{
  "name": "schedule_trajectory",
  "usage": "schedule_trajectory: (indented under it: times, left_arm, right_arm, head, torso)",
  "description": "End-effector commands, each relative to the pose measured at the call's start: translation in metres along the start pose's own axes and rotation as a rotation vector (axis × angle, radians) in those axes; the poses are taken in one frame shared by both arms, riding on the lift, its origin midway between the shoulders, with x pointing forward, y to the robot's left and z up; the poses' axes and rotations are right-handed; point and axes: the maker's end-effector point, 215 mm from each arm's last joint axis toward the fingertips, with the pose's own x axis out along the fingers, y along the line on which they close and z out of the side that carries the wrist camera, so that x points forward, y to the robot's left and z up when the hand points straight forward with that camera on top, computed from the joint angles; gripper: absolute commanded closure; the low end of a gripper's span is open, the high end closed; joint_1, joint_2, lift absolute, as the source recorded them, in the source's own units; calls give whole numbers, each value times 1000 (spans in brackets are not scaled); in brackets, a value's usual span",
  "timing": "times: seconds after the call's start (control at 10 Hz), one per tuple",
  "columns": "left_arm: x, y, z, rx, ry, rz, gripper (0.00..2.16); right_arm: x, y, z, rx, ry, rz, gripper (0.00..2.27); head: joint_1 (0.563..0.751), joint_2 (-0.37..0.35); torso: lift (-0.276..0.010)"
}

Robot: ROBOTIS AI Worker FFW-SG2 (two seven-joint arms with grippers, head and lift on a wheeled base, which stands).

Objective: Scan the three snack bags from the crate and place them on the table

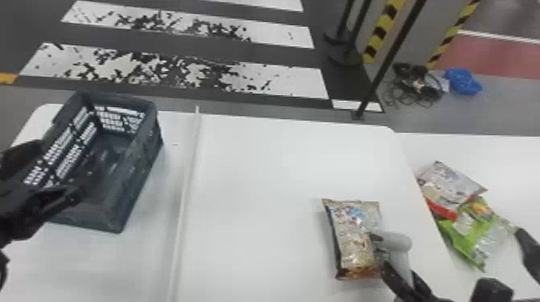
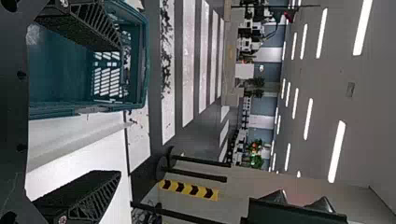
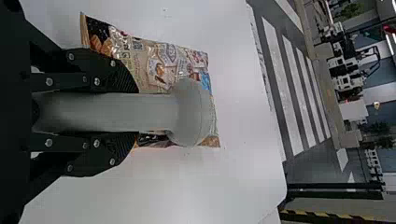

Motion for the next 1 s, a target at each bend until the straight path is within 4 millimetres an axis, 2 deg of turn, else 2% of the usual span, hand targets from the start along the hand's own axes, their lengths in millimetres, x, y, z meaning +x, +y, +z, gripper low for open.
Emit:
schedule_trajectory:
  times: [0.0,0.1,0.3,0.5,0.6,0.8,0.9]
  left_arm:
    - [0,-2,5,0,-6,-1,56]
    - [1,-7,8,0,-7,-10,56]
    - [-2,-11,7,-5,4,-14,56]
    - [-2,-15,4,-3,12,-20,56]
    - [-2,-16,3,-3,13,-23,56]
    - [-1,-19,3,-6,13,-29,56]
    - [-1,-19,3,-5,14,-31,56]
  right_arm:
    - [-4,-20,24,14,-22,-26,2229]
    - [5,-38,41,22,-23,-46,2229]
    - [28,-76,53,38,6,-72,2226]
    - [48,-104,52,53,43,-103,2226]
    - [58,-116,44,65,80,-113,2226]
    - [70,-125,40,61,97,-124,2226]
    - [74,-127,38,51,103,-129,2024]
  head:
    - [695,-181]
    - [695,-201]
    - [695,-258]
    - [695,-302]
    - [695,-323]
    - [695,-348]
    - [695,-350]
  torso:
    - [-36]
    - [-36]
    - [-36]
    - [-36]
    - [-36]
    - [-36]
    - [-36]
